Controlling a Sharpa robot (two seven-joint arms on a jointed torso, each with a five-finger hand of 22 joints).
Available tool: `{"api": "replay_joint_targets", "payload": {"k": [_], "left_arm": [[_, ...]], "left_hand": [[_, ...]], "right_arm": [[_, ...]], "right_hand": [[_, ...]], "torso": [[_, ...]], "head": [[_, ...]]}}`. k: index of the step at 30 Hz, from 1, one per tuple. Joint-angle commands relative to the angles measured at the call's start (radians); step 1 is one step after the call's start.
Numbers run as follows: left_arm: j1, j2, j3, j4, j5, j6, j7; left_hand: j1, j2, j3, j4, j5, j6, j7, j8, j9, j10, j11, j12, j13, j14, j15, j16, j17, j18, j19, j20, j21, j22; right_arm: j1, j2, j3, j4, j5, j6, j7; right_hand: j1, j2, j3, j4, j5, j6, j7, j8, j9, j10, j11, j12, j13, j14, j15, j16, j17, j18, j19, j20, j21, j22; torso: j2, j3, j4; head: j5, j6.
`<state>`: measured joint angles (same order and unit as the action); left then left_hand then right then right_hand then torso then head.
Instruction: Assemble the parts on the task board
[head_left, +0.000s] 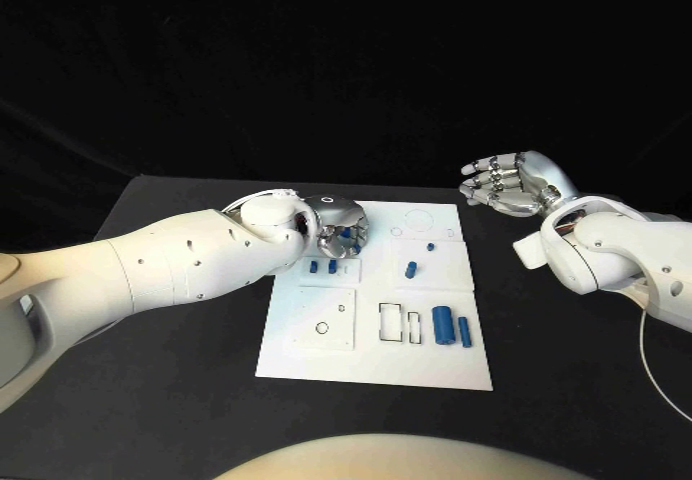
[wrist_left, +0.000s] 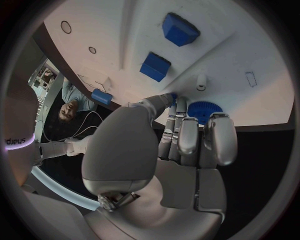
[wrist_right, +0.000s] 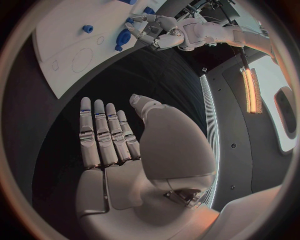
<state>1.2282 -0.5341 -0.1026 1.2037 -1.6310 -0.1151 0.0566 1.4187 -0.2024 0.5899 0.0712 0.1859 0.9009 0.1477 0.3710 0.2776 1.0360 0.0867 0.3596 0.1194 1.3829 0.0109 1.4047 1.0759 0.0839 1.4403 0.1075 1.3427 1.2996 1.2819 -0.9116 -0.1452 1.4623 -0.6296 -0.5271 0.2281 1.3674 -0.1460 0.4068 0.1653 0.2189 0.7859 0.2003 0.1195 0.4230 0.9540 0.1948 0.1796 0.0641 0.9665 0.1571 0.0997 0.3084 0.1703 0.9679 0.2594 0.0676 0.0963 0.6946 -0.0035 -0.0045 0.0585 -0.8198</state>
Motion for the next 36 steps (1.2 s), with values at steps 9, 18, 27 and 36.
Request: {"api": "replay_joint_targets", "payload": {"k": [9,18,27,36], "left_arm": [[-0.005,-0.027,0.007,0.040,0.036,-0.076,0.038],[-0.008,-0.092,0.031,0.114,0.051,-0.127,0.048],[-0.012,-0.151,0.047,0.153,0.057,-0.113,0.030],[-0.016,-0.190,0.048,0.159,0.070,-0.071,0.017]], "left_hand": [[-0.014,0.002,0.018,-0.010,-0.007,0.015,0.006,-0.017,0.003,0.025,0.005,-0.045,-0.010,0.011,0.003,0.005,-0.002,-0.014,0.000,-0.001,-0.004,-0.006],[-0.019,-0.002,0.018,-0.012,-0.007,0.017,0.010,-0.021,0.003,0.032,0.007,-0.056,-0.012,0.011,0.005,0.004,-0.005,-0.013,-0.001,-0.001,-0.006,-0.008],[-0.024,-0.006,0.017,-0.013,-0.008,0.019,0.014,-0.025,0.003,0.036,0.010,-0.064,-0.013,0.009,0.007,0.003,-0.010,-0.013,-0.001,-0.001,-0.006,-0.008],[-0.031,-0.008,0.015,-0.011,-0.008,0.020,0.014,-0.027,0.003,0.039,0.011,-0.070,-0.013,0.008,0.009,0.003,-0.011,-0.013,-0.002,0.000,-0.006,-0.009]], "right_arm": [[0.000,0.005,0.000,-0.001,-0.007,0.016,0.007],[0.000,0.003,0.000,-0.002,-0.004,0.014,0.010],[-0.003,0.002,0.000,-0.004,-0.003,0.015,0.010],[-0.004,0.003,0.000,-0.005,-0.003,0.014,0.010]], "right_hand": [[-0.003,0.005,0.002,-0.004,0.002,0.006,0.056,0.002,-0.002,0.002,0.003,-0.005,-0.001,0.007,-0.001,-0.006,-0.001,0.013,0.007,0.002,-0.001,-0.001],[-0.008,0.006,0.001,0.000,-0.003,0.010,0.057,0.002,-0.003,0.005,0.003,-0.006,-0.001,0.009,-0.001,-0.007,-0.004,0.013,0.008,0.002,-0.001,-0.004],[-0.008,0.006,0.001,0.000,-0.003,0.010,0.057,0.002,-0.003,0.005,0.003,-0.006,-0.001,0.009,-0.001,-0.007,-0.004,0.013,0.008,0.002,-0.001,-0.004],[-0.008,0.006,0.001,0.000,-0.003,0.010,0.057,0.002,-0.003,0.005,0.003,-0.006,-0.001,0.009,-0.001,-0.007,-0.004,0.013,0.008,0.002,-0.001,-0.004]], "torso": [[-0.001,-0.0001,0.0000],[0.000,-0.0007,0.0029],[0.000,-0.0011,0.0013],[-0.001,-0.0012,0.0032]], "head": [[-0.001,0.004],[-0.010,0.008],[-0.007,0.010],[-0.008,0.007]]}}
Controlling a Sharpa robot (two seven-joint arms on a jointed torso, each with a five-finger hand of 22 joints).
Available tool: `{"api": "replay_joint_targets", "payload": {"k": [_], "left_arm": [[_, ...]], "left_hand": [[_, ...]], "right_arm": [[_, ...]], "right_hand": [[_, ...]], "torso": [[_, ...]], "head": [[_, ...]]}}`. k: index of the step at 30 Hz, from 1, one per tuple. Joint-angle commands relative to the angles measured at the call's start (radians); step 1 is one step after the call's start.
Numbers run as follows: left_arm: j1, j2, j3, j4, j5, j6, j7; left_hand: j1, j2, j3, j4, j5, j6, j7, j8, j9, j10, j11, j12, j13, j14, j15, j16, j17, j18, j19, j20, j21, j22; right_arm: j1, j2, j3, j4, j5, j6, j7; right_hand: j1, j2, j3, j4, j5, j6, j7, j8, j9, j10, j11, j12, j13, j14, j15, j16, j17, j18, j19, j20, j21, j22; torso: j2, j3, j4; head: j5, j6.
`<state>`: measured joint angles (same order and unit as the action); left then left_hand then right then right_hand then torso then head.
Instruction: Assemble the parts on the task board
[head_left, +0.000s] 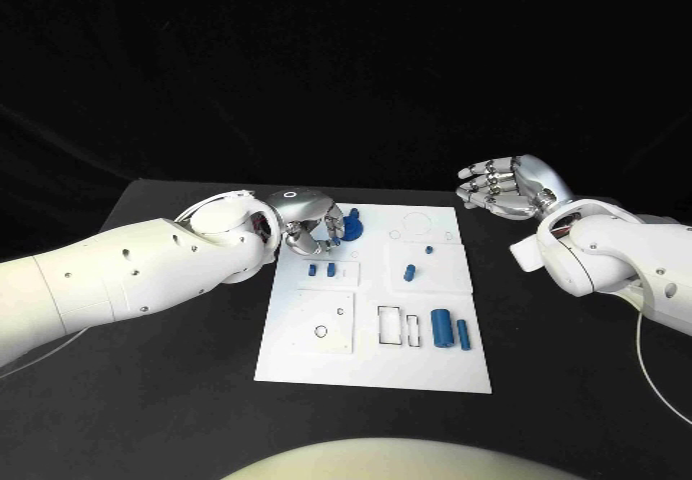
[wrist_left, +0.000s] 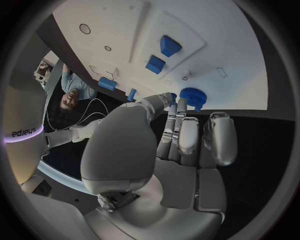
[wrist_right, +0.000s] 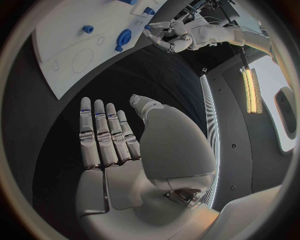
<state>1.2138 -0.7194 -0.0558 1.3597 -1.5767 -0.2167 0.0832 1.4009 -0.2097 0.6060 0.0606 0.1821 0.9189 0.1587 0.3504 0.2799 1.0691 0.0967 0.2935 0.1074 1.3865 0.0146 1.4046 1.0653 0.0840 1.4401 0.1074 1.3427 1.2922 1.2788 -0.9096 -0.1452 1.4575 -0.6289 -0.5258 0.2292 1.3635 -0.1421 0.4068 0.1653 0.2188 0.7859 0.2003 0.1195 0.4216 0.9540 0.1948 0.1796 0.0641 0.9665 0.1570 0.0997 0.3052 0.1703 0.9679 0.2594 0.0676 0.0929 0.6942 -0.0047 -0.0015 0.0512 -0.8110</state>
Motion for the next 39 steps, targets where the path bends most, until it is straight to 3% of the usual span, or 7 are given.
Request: {"api": "replay_joint_targets", "payload": {"k": [1,8,17,39], "left_arm": [[-0.002,-0.007,0.001,0.002,0.016,0.036,-0.011],[-0.005,-0.011,0.001,-0.013,0.022,0.054,-0.019],[-0.007,-0.003,0.000,-0.035,0.013,0.061,-0.024],[-0.010,0.019,-0.001,-0.058,0.004,0.071,-0.019]], "left_hand": [[-0.015,-0.001,-0.001,0.000,-0.004,0.002,0.003,-0.008,0.000,0.006,0.001,-0.006,-0.001,0.004,0.005,0.002,-0.003,-0.013,-0.002,0.000,-0.006,-0.001],[-0.016,-0.001,-0.001,0.000,-0.004,0.002,0.003,-0.009,0.000,0.007,0.002,-0.009,-0.002,0.003,0.006,0.001,-0.006,-0.012,-0.004,-0.001,-0.009,-0.004],[-0.019,-0.002,-0.002,0.001,-0.004,0.002,0.003,-0.011,0.000,0.008,0.002,-0.012,-0.002,0.003,0.006,0.001,-0.004,-0.012,-0.004,-0.001,-0.009,-0.004],[-0.018,-0.003,-0.002,0.000,-0.004,0.002,0.003,-0.013,0.000,0.008,0.001,-0.016,-0.002,0.003,0.006,0.002,-0.003,-0.012,-0.004,-0.001,-0.009,-0.004]], "right_arm": [[-0.001,0.001,0.000,-0.001,-0.004,0.013,0.008],[-0.002,0.003,0.000,-0.001,-0.004,0.014,0.008],[-0.002,0.005,0.000,-0.002,-0.004,0.015,0.008],[-0.003,0.006,0.000,-0.001,-0.004,0.014,0.008]], "right_hand": [[-0.005,0.002,0.001,0.000,-0.003,0.010,0.057,0.002,-0.001,0.005,0.003,-0.006,-0.001,0.009,-0.001,-0.007,-0.001,0.013,0.008,0.002,-0.001,-0.001],[-0.005,0.003,0.001,0.001,-0.005,0.010,0.057,0.001,-0.002,0.006,0.003,-0.007,-0.001,0.010,-0.001,-0.007,-0.002,0.013,0.008,0.002,-0.001,-0.002],[-0.005,0.003,0.001,0.001,-0.005,0.010,0.057,0.001,-0.003,0.006,0.003,-0.007,-0.001,0.010,-0.001,-0.007,-0.003,0.013,0.008,0.002,-0.001,-0.003],[-0.005,0.004,0.001,0.001,-0.005,0.011,0.057,0.001,-0.003,0.006,0.003,-0.008,-0.001,0.010,-0.001,-0.008,-0.004,0.013,0.008,0.002,-0.001,-0.004]], "torso": [[0.000,0.0000,0.0001],[-0.001,0.0003,-0.0030],[0.000,0.0006,-0.0012],[0.000,0.0014,-0.0025]], "head": [[0.000,-0.002],[0.010,0.000],[0.014,-0.001],[0.015,-0.007]]}}
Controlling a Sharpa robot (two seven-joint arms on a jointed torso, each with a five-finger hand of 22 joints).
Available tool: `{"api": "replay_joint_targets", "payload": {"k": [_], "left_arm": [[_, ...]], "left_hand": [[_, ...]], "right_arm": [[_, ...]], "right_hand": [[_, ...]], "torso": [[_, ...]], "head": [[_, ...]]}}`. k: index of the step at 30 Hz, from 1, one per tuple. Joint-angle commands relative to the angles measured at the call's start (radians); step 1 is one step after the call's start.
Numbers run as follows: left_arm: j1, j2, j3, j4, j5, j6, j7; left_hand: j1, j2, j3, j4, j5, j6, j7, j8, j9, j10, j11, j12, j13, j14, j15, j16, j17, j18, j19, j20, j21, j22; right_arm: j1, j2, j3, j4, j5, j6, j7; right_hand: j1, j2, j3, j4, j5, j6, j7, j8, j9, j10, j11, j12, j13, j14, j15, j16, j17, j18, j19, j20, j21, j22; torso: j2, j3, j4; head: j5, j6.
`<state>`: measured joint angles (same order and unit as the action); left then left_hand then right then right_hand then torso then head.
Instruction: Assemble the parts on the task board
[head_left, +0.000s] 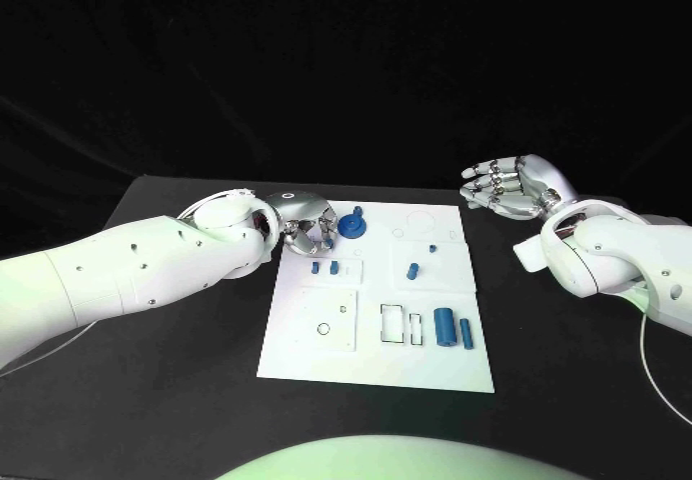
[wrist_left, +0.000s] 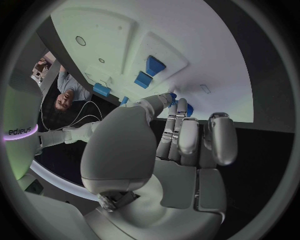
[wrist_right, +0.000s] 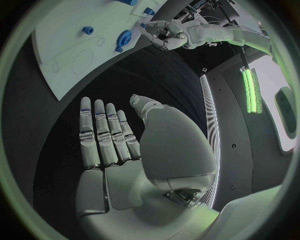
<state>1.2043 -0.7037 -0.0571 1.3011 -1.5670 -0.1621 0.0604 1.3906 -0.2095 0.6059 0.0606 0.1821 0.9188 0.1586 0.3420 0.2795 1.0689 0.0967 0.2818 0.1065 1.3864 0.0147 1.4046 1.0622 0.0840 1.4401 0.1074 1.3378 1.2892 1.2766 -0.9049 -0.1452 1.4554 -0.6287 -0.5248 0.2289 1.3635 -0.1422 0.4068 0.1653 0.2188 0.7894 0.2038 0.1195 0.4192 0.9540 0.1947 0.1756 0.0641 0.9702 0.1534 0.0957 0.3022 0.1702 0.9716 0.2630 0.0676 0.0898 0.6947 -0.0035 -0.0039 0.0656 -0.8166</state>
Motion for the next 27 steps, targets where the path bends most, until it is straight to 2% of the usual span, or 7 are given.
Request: {"api": "replay_joint_targets", "payload": {"k": [1,27], "left_arm": [[-0.001,0.004,0.000,0.000,-0.005,0.018,0.004],[-0.001,0.003,-0.001,0.007,0.000,0.040,0.000]], "left_hand": [[-0.008,-0.002,-0.001,0.000,-0.004,0.003,0.003,-0.004,0.000,0.009,0.001,-0.005,-0.001,0.002,0.006,0.001,-0.001,-0.012,-0.004,-0.001,-0.004,0.000],[-0.007,0.004,0.000,-0.002,-0.005,0.014,0.000,-0.004,0.003,0.024,-0.002,-0.010,0.001,0.003,0.003,0.003,-0.001,-0.015,0.001,-0.002,0.006,0.011]], "right_arm": [[-0.001,0.001,0.000,0.001,-0.004,0.013,0.009],[-0.001,0.001,0.000,0.000,-0.004,0.011,0.009]], "right_hand": [[-0.005,0.004,0.001,0.001,-0.005,0.007,0.054,0.001,-0.001,0.006,0.003,-0.004,-0.001,0.006,0.003,-0.004,-0.001,0.013,0.005,-0.001,-0.001,-0.001],[-0.006,0.004,0.001,0.001,-0.006,0.007,0.054,0.000,-0.002,0.007,0.004,-0.005,-0.001,0.007,0.003,-0.004,-0.003,0.013,0.005,-0.001,-0.001,-0.003]], "torso": [[-0.001,0.0002,-0.0001],[-0.001,-0.0002,0.0002]], "head": [[0.000,-0.001],[-0.001,-0.005]]}}
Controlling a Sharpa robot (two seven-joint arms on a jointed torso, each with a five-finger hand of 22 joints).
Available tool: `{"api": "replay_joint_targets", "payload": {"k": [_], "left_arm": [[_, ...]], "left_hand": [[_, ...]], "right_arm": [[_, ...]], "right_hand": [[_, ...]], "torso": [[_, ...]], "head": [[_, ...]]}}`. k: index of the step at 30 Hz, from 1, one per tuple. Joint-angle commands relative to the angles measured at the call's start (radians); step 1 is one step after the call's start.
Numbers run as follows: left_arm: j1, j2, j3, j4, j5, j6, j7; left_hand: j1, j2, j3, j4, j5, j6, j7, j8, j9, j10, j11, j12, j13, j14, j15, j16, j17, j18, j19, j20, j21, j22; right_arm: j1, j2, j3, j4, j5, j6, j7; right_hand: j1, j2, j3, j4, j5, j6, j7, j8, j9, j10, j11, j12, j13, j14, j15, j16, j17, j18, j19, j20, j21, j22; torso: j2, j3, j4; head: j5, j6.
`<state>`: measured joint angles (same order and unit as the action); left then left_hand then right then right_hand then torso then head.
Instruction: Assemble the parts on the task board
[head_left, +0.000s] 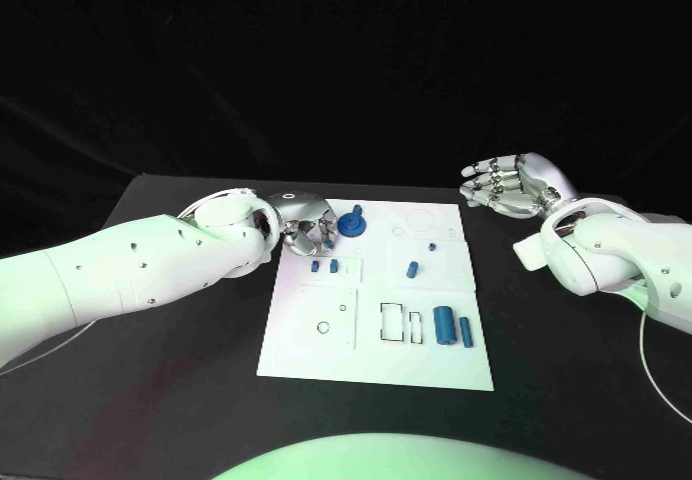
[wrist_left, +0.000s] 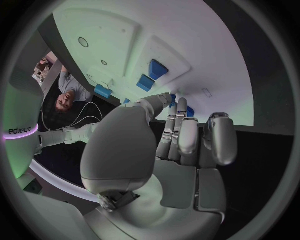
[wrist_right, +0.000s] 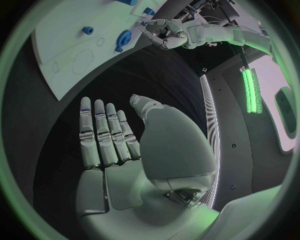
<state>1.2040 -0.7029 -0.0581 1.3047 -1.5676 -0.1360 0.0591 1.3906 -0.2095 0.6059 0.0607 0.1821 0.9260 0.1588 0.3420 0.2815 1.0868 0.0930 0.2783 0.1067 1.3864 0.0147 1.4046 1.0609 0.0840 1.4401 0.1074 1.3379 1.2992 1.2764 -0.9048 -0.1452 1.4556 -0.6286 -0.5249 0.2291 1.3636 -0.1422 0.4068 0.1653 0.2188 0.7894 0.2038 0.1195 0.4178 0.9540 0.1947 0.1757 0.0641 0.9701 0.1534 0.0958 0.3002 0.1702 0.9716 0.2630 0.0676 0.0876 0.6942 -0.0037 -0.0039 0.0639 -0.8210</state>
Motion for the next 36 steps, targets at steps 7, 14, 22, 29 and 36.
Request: {"api": "replay_joint_targets", "payload": {"k": [7,14,22,29,36], "left_arm": [[0.000,0.002,0.000,0.005,0.002,0.007,0.011],[0.000,0.002,0.000,0.005,0.003,0.005,0.011],[0.000,0.002,0.000,0.004,0.002,0.030,-0.007],[0.000,0.002,0.000,0.001,0.000,0.037,-0.018],[0.000,0.002,0.000,0.000,0.000,0.025,-0.015]], "left_hand": [[-0.006,0.004,0.000,-0.004,-0.005,0.010,-0.001,-0.004,0.002,0.010,0.001,-0.008,0.002,0.004,0.002,0.003,0.002,-0.015,0.002,-0.003,0.008,0.003],[-0.005,0.005,0.001,-0.005,-0.005,0.014,-0.002,-0.004,0.003,0.015,-0.001,-0.010,0.003,0.006,0.001,0.005,0.005,-0.016,0.004,-0.004,0.011,0.007],[-0.016,-0.003,-0.006,-0.004,-0.006,0.008,0.001,-0.014,0.001,0.013,0.003,-0.024,0.003,0.003,0.003,0.003,-0.001,-0.014,-0.001,-0.004,0.002,-0.003],[-0.030,-0.016,-0.011,0.000,-0.004,-0.013,0.008,-0.037,-0.006,0.007,0.009,-0.047,0.002,-0.007,0.008,-0.003,-0.017,-0.010,-0.010,0.000,-0.012,-0.019],[-0.034,-0.023,-0.011,0.000,-0.003,-0.033,0.013,-0.059,-0.014,-0.002,0.014,-0.067,0.002,-0.018,0.013,-0.009,-0.035,-0.007,-0.019,0.005,-0.027,-0.034]], "right_arm": [[0.000,0.002,0.000,-0.001,-0.004,0.011,0.009],[-0.001,0.003,0.000,-0.002,-0.004,0.012,0.009],[-0.001,0.003,0.000,-0.002,-0.004,0.011,0.008],[-0.001,0.003,0.000,-0.002,-0.004,0.011,0.008],[-0.001,0.003,0.000,-0.002,-0.003,0.011,0.008]], "right_hand": [[-0.006,0.004,0.001,0.001,-0.006,0.007,0.054,0.000,-0.001,0.007,0.004,-0.005,-0.001,0.007,0.003,-0.004,-0.001,0.013,0.005,-0.001,-0.001,-0.001],[-0.006,0.004,0.001,0.001,-0.006,0.007,0.055,-0.001,-0.002,0.007,0.004,-0.006,-0.001,0.007,0.003,-0.005,-0.002,0.013,0.005,-0.001,-0.001,-0.002],[-0.006,0.004,0.001,0.001,-0.006,0.007,0.055,-0.001,-0.002,0.007,0.004,-0.006,-0.001,0.007,0.003,-0.005,-0.002,0.013,0.005,-0.001,-0.001,-0.002],[-0.006,0.004,0.001,0.001,-0.006,0.007,0.055,-0.001,-0.002,0.007,0.004,-0.006,-0.001,0.007,0.003,-0.005,-0.002,0.013,0.005,-0.001,-0.001,-0.002],[-0.006,0.003,0.001,0.001,-0.006,0.007,0.056,-0.002,-0.003,0.007,0.005,-0.008,-0.001,0.007,0.004,-0.006,-0.004,0.013,0.005,-0.001,-0.001,-0.004]], "torso": [[0.000,0.0004,-0.0004],[0.000,0.0010,0.0002],[0.000,0.0003,-0.0005],[0.000,0.0004,0.0002],[0.000,-0.0003,-0.0003]], "head": [[0.002,-0.001],[0.002,-0.001],[0.002,-0.003],[0.001,-0.003],[0.001,-0.004]]}}
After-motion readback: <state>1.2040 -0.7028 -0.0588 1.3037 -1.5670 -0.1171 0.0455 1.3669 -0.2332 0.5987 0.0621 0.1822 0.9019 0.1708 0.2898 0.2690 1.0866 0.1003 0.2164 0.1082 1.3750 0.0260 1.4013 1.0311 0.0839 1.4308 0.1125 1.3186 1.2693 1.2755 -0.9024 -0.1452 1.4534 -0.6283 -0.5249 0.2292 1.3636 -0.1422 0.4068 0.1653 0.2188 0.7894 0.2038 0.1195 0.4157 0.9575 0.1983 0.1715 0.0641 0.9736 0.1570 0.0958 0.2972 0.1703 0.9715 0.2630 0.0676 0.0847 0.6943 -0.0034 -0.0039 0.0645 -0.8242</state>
